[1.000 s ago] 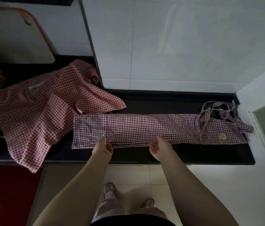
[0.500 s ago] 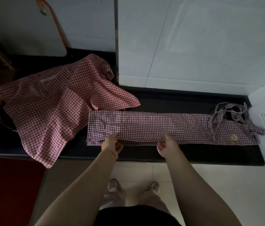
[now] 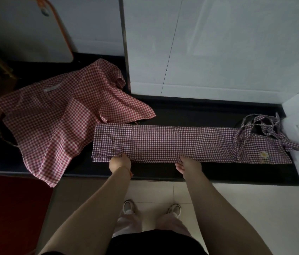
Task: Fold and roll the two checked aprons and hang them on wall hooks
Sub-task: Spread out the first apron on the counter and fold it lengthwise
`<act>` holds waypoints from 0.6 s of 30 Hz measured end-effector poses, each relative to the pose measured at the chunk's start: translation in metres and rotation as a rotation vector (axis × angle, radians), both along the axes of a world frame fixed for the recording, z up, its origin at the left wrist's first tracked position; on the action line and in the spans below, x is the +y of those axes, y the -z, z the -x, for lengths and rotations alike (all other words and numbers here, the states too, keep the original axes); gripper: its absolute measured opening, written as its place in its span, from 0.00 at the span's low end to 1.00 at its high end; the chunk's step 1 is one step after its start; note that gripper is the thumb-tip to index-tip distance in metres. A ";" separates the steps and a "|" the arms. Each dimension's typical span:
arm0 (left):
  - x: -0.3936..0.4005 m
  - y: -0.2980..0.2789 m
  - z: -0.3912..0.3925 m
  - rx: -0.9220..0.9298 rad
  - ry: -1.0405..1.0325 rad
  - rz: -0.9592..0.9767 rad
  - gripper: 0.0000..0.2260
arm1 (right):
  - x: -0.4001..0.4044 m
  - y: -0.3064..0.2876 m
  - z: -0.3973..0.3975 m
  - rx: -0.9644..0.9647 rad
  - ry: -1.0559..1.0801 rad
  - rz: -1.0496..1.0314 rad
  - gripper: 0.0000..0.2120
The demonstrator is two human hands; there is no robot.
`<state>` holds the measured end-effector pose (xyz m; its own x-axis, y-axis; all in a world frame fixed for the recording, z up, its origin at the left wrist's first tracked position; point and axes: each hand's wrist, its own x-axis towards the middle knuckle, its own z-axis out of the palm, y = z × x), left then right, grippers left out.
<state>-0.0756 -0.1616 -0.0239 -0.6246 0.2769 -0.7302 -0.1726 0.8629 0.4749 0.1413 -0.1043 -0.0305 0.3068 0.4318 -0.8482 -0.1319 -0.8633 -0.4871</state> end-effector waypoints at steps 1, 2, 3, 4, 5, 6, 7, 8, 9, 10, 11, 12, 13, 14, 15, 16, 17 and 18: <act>-0.002 0.002 0.001 -0.011 -0.001 0.012 0.15 | 0.000 0.001 -0.001 -0.050 0.002 0.003 0.05; -0.004 0.002 0.001 -0.031 -0.010 0.020 0.15 | -0.002 0.002 -0.001 -0.111 0.011 -0.005 0.10; -0.005 0.000 0.001 -0.040 0.000 0.031 0.14 | -0.005 0.002 -0.002 -0.184 0.014 -0.027 0.15; -0.004 -0.002 0.001 -0.026 0.033 0.043 0.13 | -0.006 0.002 0.000 -0.271 0.003 -0.070 0.17; -0.002 -0.007 -0.001 0.023 0.089 0.046 0.13 | -0.006 0.000 0.003 -0.368 -0.021 -0.140 0.17; 0.002 -0.010 -0.003 0.122 0.172 0.040 0.12 | -0.006 -0.005 0.007 -0.463 -0.053 -0.228 0.15; 0.008 -0.013 -0.006 0.267 0.267 0.008 0.11 | -0.003 -0.008 0.012 -0.564 -0.120 -0.318 0.14; 0.013 -0.013 -0.008 0.415 0.364 -0.067 0.09 | 0.003 -0.014 0.018 -0.672 -0.237 -0.405 0.14; 0.021 -0.015 -0.011 0.537 0.472 -0.166 0.07 | 0.009 -0.016 0.023 -0.773 -0.389 -0.490 0.13; 0.028 -0.012 -0.013 0.622 0.616 -0.251 0.08 | 0.015 -0.016 0.028 -0.850 -0.549 -0.569 0.13; 0.036 -0.008 -0.016 0.650 0.806 -0.287 0.15 | 0.019 -0.012 0.034 -0.902 -0.716 -0.625 0.15; 0.043 -0.005 -0.017 0.630 1.009 -0.260 0.22 | 0.022 -0.008 0.039 -0.929 -0.881 -0.658 0.17; 0.050 0.000 -0.019 0.594 1.183 -0.199 0.28 | 0.023 0.000 0.043 -0.940 -1.048 -0.653 0.20; 0.056 0.003 -0.020 0.563 1.319 -0.121 0.33 | 0.023 0.006 0.047 -0.932 -1.203 -0.620 0.24; 0.059 0.007 -0.019 0.537 1.419 -0.028 0.37 | 0.021 0.012 0.048 -0.912 -1.331 -0.568 0.27; 0.060 0.014 -0.017 0.518 1.483 0.056 0.40 | 0.020 0.017 0.048 -0.884 -1.419 -0.509 0.29; 0.062 0.018 -0.015 0.505 1.525 0.122 0.43 | 0.021 0.022 0.045 -0.863 -1.466 -0.457 0.31; 0.061 0.021 -0.011 0.493 1.541 0.159 0.45 | 0.021 0.024 0.040 -0.856 -1.481 -0.421 0.34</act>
